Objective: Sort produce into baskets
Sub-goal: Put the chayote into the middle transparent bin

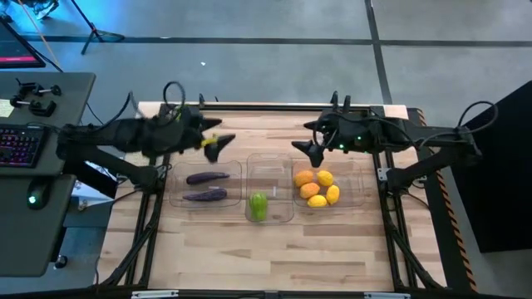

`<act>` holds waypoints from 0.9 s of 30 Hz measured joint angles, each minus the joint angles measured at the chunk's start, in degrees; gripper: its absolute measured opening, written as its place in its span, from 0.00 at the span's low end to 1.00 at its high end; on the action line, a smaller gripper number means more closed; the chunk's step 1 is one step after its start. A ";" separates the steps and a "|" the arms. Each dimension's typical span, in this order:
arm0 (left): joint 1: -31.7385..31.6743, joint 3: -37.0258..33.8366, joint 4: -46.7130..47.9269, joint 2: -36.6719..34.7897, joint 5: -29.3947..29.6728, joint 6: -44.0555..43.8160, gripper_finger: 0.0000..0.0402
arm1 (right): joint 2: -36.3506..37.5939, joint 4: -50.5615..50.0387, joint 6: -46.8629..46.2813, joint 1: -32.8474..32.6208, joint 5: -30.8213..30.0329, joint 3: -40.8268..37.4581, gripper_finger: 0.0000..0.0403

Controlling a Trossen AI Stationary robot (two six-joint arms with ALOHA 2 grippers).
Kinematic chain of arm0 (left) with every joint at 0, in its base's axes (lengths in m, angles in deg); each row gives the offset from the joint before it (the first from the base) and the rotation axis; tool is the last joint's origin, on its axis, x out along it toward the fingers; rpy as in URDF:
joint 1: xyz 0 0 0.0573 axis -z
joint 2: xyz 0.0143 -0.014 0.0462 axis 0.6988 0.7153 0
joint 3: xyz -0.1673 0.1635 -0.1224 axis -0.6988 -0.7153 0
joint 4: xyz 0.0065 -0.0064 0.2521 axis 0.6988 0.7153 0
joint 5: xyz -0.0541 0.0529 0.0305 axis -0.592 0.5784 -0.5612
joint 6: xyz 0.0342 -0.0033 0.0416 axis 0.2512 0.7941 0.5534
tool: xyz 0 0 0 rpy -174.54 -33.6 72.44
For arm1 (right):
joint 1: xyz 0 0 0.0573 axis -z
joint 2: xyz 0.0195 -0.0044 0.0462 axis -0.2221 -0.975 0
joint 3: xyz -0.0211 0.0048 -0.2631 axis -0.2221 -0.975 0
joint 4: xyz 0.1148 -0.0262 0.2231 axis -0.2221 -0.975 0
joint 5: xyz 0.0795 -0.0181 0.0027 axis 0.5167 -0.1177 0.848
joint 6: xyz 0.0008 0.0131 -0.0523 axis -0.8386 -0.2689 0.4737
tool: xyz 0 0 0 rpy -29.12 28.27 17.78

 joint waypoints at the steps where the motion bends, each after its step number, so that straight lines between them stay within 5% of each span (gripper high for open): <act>1: -3.45 0.00 2.57 0.02 -2.13 -0.94 0.89 | 0.00 -1.10 -0.78 -0.02 -0.01 0.00 0.91; 6: -22.81 0.06 17.12 3.07 -14.65 -0.75 0.89 | -2.56 -6.30 -2.96 -0.02 -0.01 -0.09 0.91; 11: -37.13 0.04 26.77 10.36 -16.84 7.50 0.89 | -5.41 -9.68 -3.85 -0.02 -2.66 -0.09 0.91; 17: -44.02 -0.15 31.65 18.49 -15.19 13.14 0.89 | -5.20 -21.93 -9.69 0.88 -14.22 -0.09 0.91; 22: -47.12 -3.93 26.84 21.79 -12.78 13.64 0.89 | -5.11 -34.29 -8.30 4.19 -14.20 -0.25 0.91; 27: -50.88 -9.99 24.25 23.74 -14.13 7.64 0.89 | -3.19 -32.20 4.65 10.05 -12.48 -6.52 0.91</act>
